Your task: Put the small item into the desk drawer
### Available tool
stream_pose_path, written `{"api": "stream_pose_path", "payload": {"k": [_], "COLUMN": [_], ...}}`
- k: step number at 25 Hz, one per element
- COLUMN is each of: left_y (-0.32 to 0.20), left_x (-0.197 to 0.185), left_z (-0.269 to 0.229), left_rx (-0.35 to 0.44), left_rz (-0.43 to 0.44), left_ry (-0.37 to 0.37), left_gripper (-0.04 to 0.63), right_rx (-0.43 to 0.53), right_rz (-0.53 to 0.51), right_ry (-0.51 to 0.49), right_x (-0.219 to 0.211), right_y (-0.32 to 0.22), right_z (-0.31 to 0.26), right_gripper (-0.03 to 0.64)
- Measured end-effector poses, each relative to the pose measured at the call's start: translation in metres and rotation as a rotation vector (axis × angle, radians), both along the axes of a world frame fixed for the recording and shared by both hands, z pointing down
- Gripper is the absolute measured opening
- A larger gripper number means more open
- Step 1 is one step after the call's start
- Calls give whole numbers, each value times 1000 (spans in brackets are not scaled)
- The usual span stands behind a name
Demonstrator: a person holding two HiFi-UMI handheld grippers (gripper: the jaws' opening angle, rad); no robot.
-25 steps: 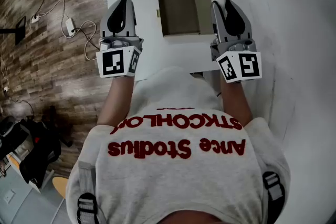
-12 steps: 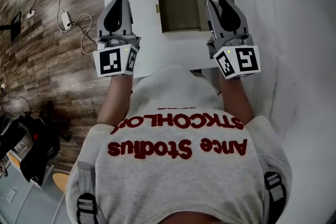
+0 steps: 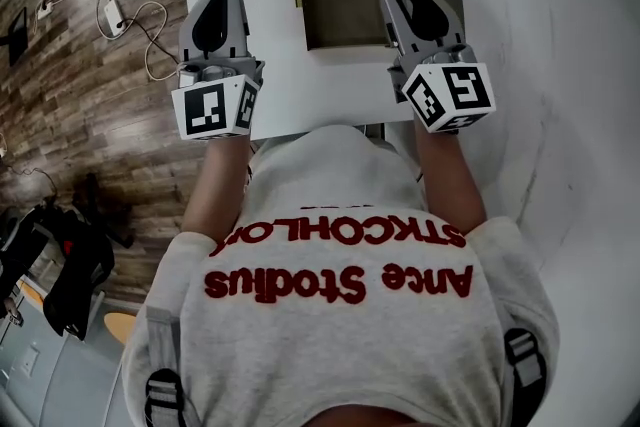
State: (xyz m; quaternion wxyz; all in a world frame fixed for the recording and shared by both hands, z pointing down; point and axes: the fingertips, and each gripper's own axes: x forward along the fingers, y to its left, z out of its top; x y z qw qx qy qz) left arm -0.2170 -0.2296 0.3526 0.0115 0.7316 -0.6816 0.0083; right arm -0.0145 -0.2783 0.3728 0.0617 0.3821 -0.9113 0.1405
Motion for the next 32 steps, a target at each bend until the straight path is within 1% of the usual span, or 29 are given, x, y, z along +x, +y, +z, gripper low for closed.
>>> {"api": "stream_pose_path", "payload": {"k": [4,7,11,18,22,24,28,32], "left_y": [-4,-5,-7,-6,-4,-3,1,4], "left_x": [0,-1,-3,-2,0,0,0,0], "left_z": [19,32,45,66,72,76,82,84], "left_rx": [-34,-56,-75,-106,-114,-119,-131,-132], "left_rz": [-2,-7,-14,-18,-15,-16,-19,-22], "left_ry": [3,9,18,26,31,34,39,40], "left_gripper": [8,8,8,8,8,8,8,8], "right_rx": [-84,-156,-212,-316,-385,-400,-396,-417], "right_rz": [-23,-18,-20,-57,-98,-113,-139,-200], "right_ry": [43,41,82,287,364,402,466,507], "right_x": [-8,-11,-16,-24,-26,-28,-31,-41], "right_y": [-6,-9,-11,-6,4,8,10,17], "right_z": [41,66,94,159,188,198,205,210], "right_gripper": [124,124,124,126,126,127,127,127]}}
